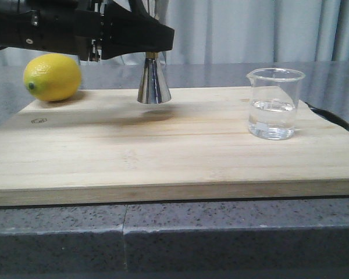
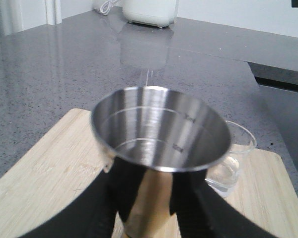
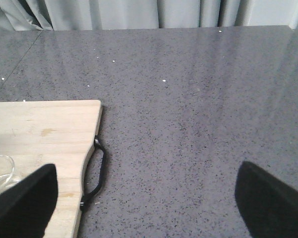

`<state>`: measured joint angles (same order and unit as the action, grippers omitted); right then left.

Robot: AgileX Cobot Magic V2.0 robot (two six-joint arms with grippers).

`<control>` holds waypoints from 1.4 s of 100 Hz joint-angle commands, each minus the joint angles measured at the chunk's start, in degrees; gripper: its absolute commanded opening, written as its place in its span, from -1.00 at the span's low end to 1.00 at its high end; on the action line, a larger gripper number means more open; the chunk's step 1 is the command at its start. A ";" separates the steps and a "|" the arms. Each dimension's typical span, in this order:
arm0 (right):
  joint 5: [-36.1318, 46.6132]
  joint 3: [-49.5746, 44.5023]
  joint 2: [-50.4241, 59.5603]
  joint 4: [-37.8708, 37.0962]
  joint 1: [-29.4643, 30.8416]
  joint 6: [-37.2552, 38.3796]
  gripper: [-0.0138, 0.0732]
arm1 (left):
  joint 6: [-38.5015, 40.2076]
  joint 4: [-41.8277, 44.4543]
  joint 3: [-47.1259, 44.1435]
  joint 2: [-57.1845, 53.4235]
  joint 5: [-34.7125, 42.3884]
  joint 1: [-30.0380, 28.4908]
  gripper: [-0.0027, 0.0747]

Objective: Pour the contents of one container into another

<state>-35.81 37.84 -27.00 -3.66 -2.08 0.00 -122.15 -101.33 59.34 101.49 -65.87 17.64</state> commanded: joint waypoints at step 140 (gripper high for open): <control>15.21 3.05 -27.25 5.35 -26.82 -9.11 0.78 | 1.53 -4.60 1.90 -2.17 -6.10 0.54 -0.33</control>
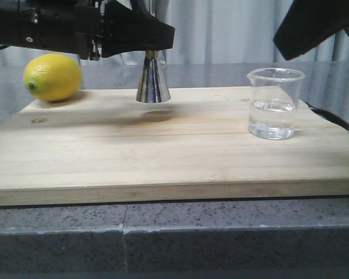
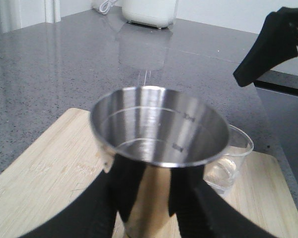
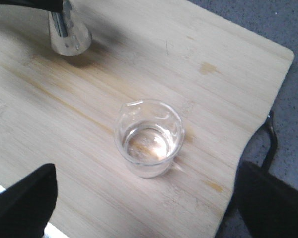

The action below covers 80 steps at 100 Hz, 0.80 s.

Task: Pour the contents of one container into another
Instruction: 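Reach the right gripper down and grasp the glass beaker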

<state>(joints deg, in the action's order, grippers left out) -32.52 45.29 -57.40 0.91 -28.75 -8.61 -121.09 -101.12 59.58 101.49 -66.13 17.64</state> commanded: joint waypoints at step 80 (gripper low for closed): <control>60.54 -23.79 -10.43 7.40 -4.60 -0.36 0.78 | 0.46 -4.81 1.66 -2.17 -5.84 0.54 -0.33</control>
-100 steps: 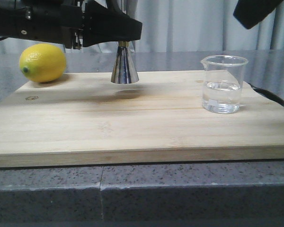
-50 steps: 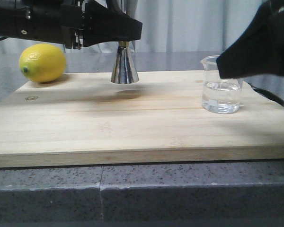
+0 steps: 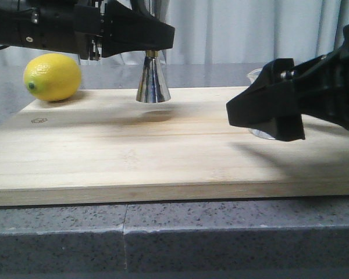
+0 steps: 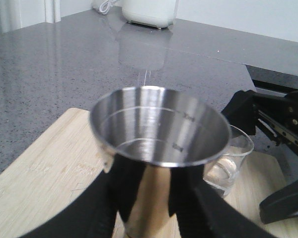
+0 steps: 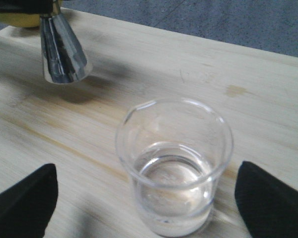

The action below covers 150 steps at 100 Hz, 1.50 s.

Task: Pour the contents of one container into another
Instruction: 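Reach the right gripper down and grasp the glass beaker, then lift the beaker with the right gripper above the held jigger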

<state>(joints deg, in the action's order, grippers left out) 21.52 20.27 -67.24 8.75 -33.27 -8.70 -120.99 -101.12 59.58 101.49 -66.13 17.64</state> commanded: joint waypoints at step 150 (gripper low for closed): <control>8.62 4.44 -0.87 -0.58 0.12 -2.77 0.00 | 0.36 -4.81 1.66 -2.17 -5.84 0.54 -0.33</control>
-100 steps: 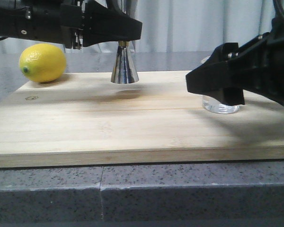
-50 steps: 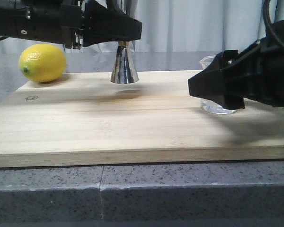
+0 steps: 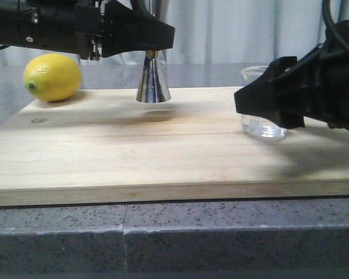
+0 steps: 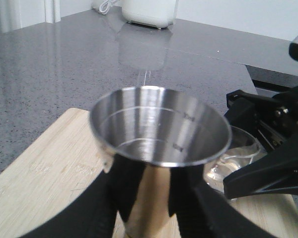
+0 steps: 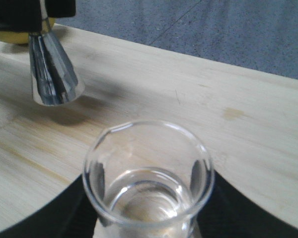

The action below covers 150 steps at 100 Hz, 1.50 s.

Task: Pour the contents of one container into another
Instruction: 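Lift the beaker with the right gripper above the held jigger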

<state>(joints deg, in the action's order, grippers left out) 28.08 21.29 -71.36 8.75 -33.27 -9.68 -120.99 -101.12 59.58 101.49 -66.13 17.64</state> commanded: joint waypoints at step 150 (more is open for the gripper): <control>-82.52 77.96 -17.41 -15.96 -2.30 -31.36 0.00 | 0.36 -4.81 1.66 -2.17 -5.84 0.54 -0.33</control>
<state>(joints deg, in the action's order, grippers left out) -56.03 96.04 -90.16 -5.88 -35.21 -38.64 -120.99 -101.12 59.58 101.49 -66.13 17.64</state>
